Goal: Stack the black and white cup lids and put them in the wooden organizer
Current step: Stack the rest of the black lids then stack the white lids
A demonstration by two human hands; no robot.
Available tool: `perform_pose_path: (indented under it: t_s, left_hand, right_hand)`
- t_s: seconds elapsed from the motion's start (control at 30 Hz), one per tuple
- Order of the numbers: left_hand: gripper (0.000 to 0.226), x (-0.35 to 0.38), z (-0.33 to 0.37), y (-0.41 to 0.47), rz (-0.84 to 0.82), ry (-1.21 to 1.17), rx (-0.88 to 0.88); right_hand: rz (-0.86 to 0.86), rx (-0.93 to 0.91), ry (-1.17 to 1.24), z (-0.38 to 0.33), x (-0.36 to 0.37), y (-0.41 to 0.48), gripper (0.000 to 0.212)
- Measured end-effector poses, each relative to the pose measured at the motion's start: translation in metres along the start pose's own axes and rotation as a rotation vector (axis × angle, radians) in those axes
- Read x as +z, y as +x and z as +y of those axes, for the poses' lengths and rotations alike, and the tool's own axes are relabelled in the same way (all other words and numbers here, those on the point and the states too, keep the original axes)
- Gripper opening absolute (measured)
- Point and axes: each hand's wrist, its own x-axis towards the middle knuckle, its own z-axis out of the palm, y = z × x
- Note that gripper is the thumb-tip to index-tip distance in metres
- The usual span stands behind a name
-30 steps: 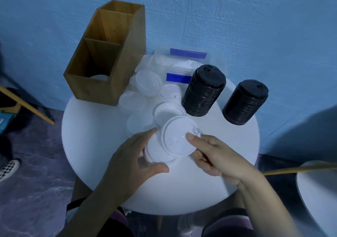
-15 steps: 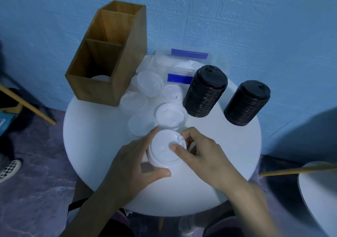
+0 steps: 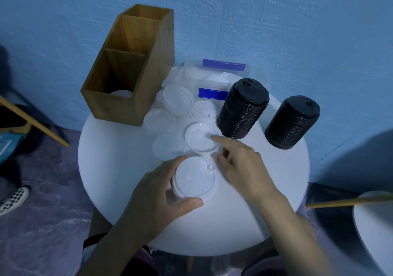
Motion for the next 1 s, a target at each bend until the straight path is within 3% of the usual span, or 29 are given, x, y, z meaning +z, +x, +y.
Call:
perform_pose_path:
  t_s: [0.1, 0.27, 0.57, 0.8, 1.0]
  left_hand:
    - [0.076, -0.001, 0.0, 0.0, 0.0, 0.006, -0.004]
    - [0.075, -0.003, 0.001, 0.0, -0.008, -0.013, -0.021]
    - [0.082, -0.003, 0.003, -0.001, -0.013, -0.028, -0.03]
    - [0.081, -0.002, 0.001, 0.0, -0.025, -0.014, -0.051]
    - [0.08, -0.002, 0.001, 0.0, -0.025, -0.004, -0.043]
  right_hand:
    - [0.039, -0.021, -0.068, 0.004, 0.005, 0.007, 0.03]
    - [0.204, -0.112, 0.127, 0.007, -0.002, 0.006, 0.007]
    - [0.126, -0.083, 0.111, 0.008, 0.001, 0.001, 0.03]
    - [0.067, 0.036, 0.507, 0.0, -0.002, 0.003, 0.004]
    - [-0.085, 0.14, 0.712, -0.004, -0.01, 0.007, 0.009]
